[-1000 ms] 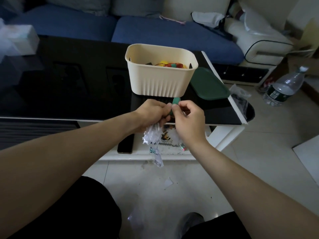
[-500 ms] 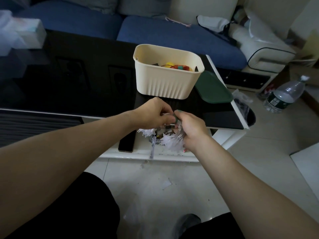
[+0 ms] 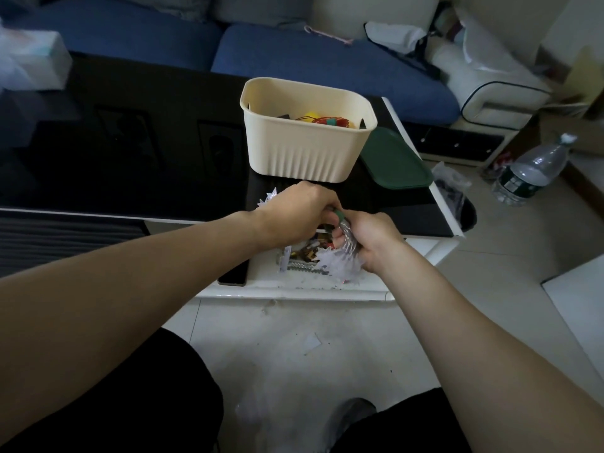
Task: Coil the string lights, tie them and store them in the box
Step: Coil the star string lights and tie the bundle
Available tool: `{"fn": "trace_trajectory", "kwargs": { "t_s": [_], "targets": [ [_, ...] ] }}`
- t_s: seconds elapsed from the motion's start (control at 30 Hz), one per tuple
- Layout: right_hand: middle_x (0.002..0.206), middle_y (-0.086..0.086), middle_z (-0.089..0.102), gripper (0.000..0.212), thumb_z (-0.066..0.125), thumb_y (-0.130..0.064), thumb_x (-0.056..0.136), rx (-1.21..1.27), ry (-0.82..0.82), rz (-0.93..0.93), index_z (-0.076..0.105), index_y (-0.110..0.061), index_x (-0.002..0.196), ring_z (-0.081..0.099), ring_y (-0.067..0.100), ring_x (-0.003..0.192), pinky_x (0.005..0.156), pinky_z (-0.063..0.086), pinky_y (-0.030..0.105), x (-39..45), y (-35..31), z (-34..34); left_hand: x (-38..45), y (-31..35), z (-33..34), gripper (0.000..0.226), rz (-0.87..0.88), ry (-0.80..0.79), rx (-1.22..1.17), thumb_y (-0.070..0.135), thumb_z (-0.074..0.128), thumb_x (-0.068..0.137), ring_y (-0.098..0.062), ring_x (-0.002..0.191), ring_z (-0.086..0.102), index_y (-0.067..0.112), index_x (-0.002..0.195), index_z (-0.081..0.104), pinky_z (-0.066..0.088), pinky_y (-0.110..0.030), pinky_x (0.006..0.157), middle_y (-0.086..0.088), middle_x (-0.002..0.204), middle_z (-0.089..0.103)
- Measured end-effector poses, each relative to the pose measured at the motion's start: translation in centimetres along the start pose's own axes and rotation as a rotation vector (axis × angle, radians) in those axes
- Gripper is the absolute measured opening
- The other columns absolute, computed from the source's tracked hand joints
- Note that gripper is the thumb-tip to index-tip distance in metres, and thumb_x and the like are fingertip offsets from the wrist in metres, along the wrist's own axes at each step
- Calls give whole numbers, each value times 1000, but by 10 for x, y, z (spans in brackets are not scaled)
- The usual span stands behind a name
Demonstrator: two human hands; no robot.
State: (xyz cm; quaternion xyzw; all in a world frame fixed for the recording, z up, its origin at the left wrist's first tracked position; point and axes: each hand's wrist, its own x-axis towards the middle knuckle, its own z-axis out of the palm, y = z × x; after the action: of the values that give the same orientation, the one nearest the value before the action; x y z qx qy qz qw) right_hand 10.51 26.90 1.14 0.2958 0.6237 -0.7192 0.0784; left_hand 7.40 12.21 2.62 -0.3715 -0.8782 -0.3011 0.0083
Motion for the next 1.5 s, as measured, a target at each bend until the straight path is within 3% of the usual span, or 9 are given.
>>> {"fn": "trace_trajectory", "kwargs": {
  "t_s": [0.17, 0.3, 0.43, 0.57, 0.77, 0.97, 1.07, 1.23, 1.5],
  "targets": [
    [88, 7, 71, 10, 73, -18, 89, -347, -96, -311, 68, -12, 97, 69, 20, 79, 83, 57, 39, -12, -5, -6, 4, -6, -3, 8, -141, -108, 185, 13, 62, 95, -23, 85, 64, 7, 98, 67, 50, -37, 75, -7, 90, 68],
    [96, 0, 67, 33, 81, 0, 75, -715, -269, -565, 62, -21, 92, 64, 11, 80, 68, 50, 19, -25, -4, -18, 1, -4, -7, 14, -255, -133, 133, 12, 57, 97, -16, 81, 58, 9, 102, 69, 42, -25, 67, -4, 88, 64],
    [98, -4, 66, 34, 90, -11, 67, -901, -234, -752, 68, -22, 90, 61, 6, 85, 69, 44, 12, -26, -1, -17, -2, -10, -12, 20, -380, -227, -51, 21, 53, 101, -14, 74, 59, 11, 94, 69, 44, -23, 63, -2, 82, 65],
    [101, 1, 64, 18, 89, -11, 69, -968, -189, -971, 74, -15, 79, 61, 19, 93, 81, 52, 31, -19, 7, -2, -5, -12, -12, 32, -479, -236, -174, 26, 55, 100, -16, 61, 50, 10, 76, 68, 42, -27, 59, -3, 66, 59],
    [80, 11, 70, 3, 70, -2, 81, -1120, -80, -1273, 67, -2, 80, 66, 31, 76, 64, 54, 45, -13, 6, 6, -10, -7, -19, 39, -596, -165, -452, 32, 61, 97, -14, 58, 47, 8, 66, 67, 40, -25, 59, -5, 60, 57],
    [74, 5, 72, 14, 70, -17, 94, -875, 8, -1083, 69, -8, 83, 66, 16, 64, 57, 53, 36, -23, 9, 15, -15, -4, -25, 29, -714, -141, -574, 6, 54, 99, -1, 33, 45, 3, 74, 68, 36, -13, 36, 4, 45, 57],
    [74, -2, 71, 10, 79, -18, 87, -690, 56, -915, 73, -11, 83, 65, 5, 66, 58, 50, 14, -26, 4, 19, -17, -5, -23, 25, -684, -106, -594, 7, 49, 101, 0, 33, 43, -4, 89, 68, 32, -11, 35, 4, 47, 57],
    [82, 9, 69, 18, 84, -12, 79, -275, 2, -431, 67, -10, 86, 67, 15, 64, 56, 54, 23, -28, -4, 21, -18, -10, -17, 30, -627, -108, -675, 18, 49, 103, -9, 59, 52, 0, 94, 71, 47, -23, 62, -3, 71, 67],
    [69, 20, 66, 13, 72, 7, 79, 65, -17, -82, 68, 0, 89, 63, 22, 42, 42, 50, 25, -35, -11, 21, -23, -3, -18, 27, -511, -158, -680, 18, 55, 100, -3, 49, 52, 1, 89, 71, 44, -14, 51, 7, 54, 63]
  ]
}}
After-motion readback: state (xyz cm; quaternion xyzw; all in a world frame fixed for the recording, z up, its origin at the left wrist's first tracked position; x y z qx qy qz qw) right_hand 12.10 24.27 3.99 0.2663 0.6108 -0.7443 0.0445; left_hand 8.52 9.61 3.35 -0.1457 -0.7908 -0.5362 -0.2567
